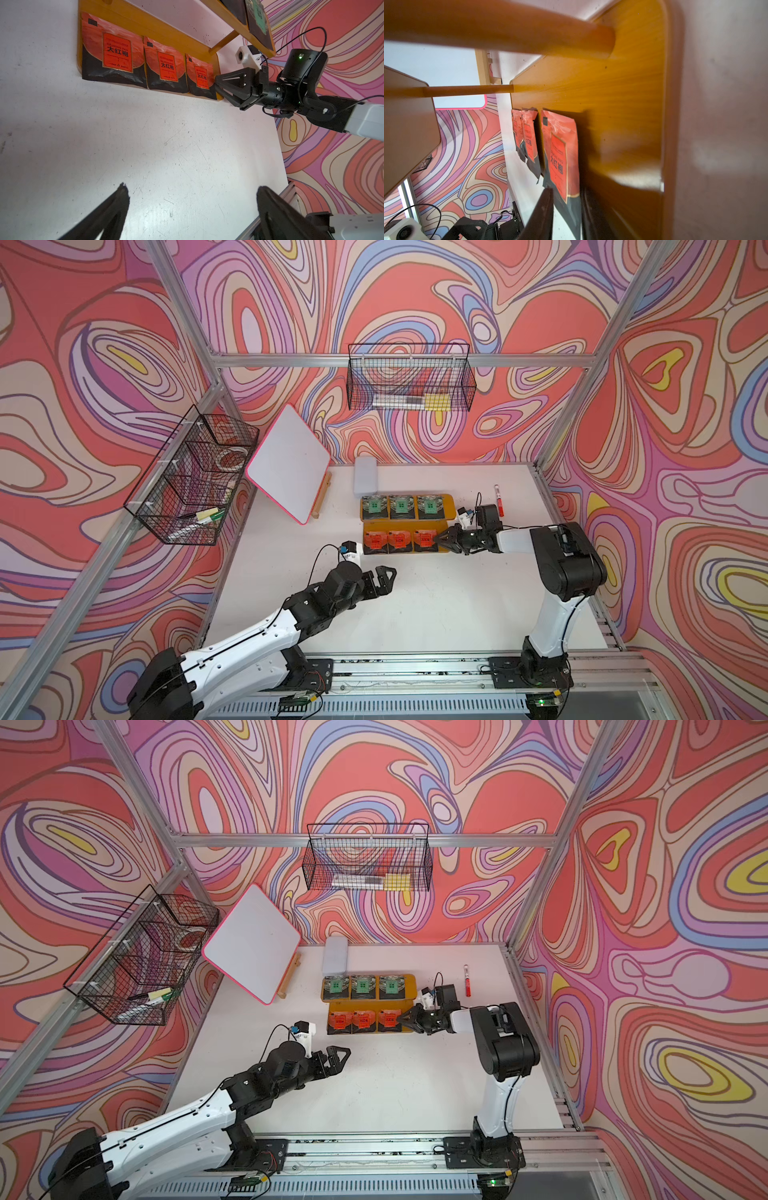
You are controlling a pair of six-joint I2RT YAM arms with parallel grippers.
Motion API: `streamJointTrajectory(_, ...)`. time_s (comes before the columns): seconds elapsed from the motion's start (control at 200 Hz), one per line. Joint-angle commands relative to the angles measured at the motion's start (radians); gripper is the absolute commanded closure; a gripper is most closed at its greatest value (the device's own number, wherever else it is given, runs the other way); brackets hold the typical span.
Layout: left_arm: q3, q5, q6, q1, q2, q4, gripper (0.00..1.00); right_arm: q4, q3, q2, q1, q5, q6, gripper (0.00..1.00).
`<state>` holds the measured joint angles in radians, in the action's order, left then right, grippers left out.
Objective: Place the tea bags on the shelf by color
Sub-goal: Place the tea bag on the shelf, then reset both arms
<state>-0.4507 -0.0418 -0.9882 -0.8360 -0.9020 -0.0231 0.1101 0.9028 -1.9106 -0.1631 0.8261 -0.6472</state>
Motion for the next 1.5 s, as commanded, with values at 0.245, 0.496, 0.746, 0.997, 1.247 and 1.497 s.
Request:
streamJointTrajectory(0.245,0.013,-0.022,-0.003,0.006,0.020,-0.015,0.01,-0.031,-0.016,0.050,-0.001,-0.047,0.024,0.73)
streamJointTrajectory(0.496,0.007,-0.026,0.000,0.007,0.017,-0.016,0.01,-0.036,-0.048,0.100,0.025,-0.078,0.022,0.72)
streamJointTrajectory(0.746,-0.006,-0.046,0.029,0.006,0.024,-0.039,0.01,-0.061,-0.122,0.206,0.055,-0.117,0.039,0.70)
streamJointTrajectory(0.997,-0.107,-0.196,0.222,0.006,0.075,-0.173,0.01,-0.190,-0.193,0.438,0.056,-0.225,0.101,0.61)
streamJointTrajectory(1.247,-0.129,-0.352,0.561,0.006,0.162,-0.123,0.01,-0.348,-0.260,0.786,0.056,-0.459,0.166,0.02)
streamJointTrajectory(1.497,0.034,-0.562,1.015,0.007,0.205,0.323,0.01,-0.388,-0.282,0.999,0.057,-0.606,0.257,0.02)
